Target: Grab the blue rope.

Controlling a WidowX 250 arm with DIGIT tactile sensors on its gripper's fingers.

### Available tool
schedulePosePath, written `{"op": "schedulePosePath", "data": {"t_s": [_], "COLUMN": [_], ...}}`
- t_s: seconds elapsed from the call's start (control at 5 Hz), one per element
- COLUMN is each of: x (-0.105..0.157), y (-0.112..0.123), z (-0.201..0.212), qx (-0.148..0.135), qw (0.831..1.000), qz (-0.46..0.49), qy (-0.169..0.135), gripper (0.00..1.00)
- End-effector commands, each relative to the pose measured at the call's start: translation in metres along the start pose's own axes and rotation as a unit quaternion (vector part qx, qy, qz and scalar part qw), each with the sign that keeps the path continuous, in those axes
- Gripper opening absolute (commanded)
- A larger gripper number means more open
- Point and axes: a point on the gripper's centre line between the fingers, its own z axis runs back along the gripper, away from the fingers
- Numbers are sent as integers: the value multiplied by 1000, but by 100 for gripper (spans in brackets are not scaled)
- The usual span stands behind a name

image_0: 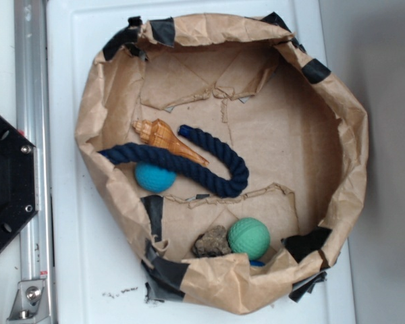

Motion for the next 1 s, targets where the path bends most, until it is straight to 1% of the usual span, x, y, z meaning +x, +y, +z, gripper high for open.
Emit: {"op": "schedulePosePath", "data": {"t_s": [0.0, 0.2, 0.4, 0.6, 0.8], "x": [0, 45, 85, 127, 127], "y": [0, 21, 29, 36, 17], "z": [0, -55, -109, -146, -187], "qx": [0, -7, -22, -21, -34], "qw": [1000, 999, 996, 992, 985], "qz": [0, 19, 32, 40, -3], "qy": [0, 39, 76, 114, 169], "gripper": [100, 100, 100, 100, 100]}}
